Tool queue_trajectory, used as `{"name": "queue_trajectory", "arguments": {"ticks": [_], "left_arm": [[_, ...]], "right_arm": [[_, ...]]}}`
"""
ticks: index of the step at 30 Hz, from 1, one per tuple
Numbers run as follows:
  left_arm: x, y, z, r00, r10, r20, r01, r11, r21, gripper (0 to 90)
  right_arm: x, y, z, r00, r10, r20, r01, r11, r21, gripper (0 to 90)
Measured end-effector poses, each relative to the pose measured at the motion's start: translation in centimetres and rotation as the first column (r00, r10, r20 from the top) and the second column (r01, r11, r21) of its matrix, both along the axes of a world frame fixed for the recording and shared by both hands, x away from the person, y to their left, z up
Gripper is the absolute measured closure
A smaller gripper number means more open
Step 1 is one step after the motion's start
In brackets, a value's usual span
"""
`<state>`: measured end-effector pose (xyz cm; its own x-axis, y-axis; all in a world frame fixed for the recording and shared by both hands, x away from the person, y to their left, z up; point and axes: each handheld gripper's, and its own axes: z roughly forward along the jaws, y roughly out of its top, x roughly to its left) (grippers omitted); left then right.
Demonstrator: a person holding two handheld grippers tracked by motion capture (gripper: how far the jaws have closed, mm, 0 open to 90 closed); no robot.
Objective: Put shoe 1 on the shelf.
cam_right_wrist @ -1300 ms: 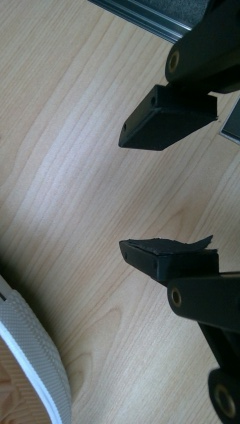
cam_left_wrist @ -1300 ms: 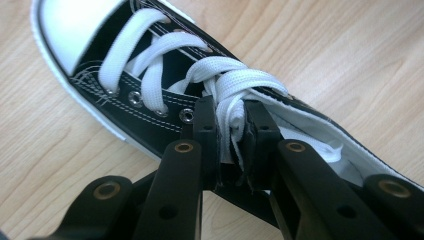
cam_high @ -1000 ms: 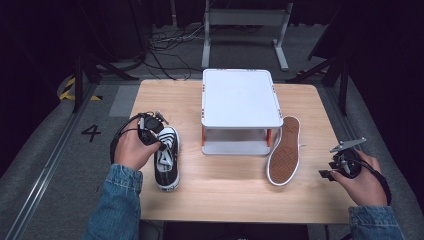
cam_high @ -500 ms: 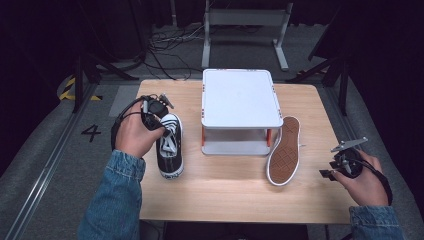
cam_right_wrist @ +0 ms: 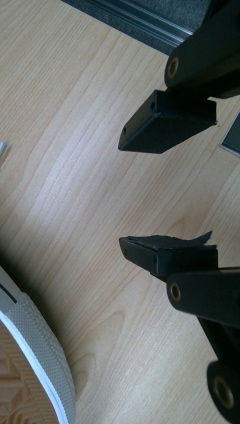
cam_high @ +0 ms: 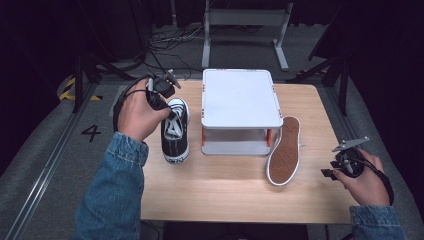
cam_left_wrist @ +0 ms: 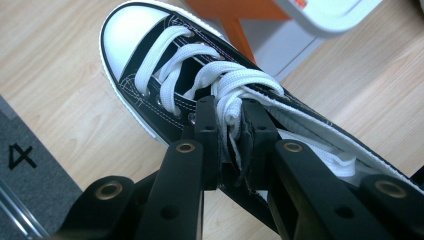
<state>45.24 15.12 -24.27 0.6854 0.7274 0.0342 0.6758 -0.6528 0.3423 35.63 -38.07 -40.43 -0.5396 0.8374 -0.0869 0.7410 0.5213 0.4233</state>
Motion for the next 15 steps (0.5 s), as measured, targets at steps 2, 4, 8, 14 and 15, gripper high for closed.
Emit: {"name": "queue_trajectory", "arguments": {"ticks": [2,4,8,14,15], "left_arm": [[0.2,-0.1,0.4,1.0,-0.001,0.002,0.001,1.0,0.002,80.9],[0.6,-0.5,1.4,0.9999,-0.005,0.009,0.005,1.0,0.005,80.8],[1.1,-0.8,2.7,0.9996,-0.009,0.027,0.009,0.9999,0.005,80.8],[1.8,-1.8,4.7,0.9971,-0.005,0.076,0.004,1.0,0.006,80.8],[1.9,-2.0,5.0,0.9968,-0.002,0.079,0.002,1.0,0.006,80.8]], "right_arm": [[-0.1,-0.1,0.0,1.0,0.0,-0.001,0.0,1.0,-0.001,50.1],[-0.3,-0.2,0.0,1.0,-0.004,-0.003,0.004,1.0,0.003,50.0],[-0.8,-0.6,0.0,0.9999,-0.015,-0.004,0.015,1.0,0.013,50.1],[-1.4,-0.9,0.2,0.9996,-0.029,0.004,0.028,0.999,0.014,50.0],[-1.4,-0.9,0.2,0.9995,-0.03,0.005,0.03,0.999,0.012,50.0]]}}
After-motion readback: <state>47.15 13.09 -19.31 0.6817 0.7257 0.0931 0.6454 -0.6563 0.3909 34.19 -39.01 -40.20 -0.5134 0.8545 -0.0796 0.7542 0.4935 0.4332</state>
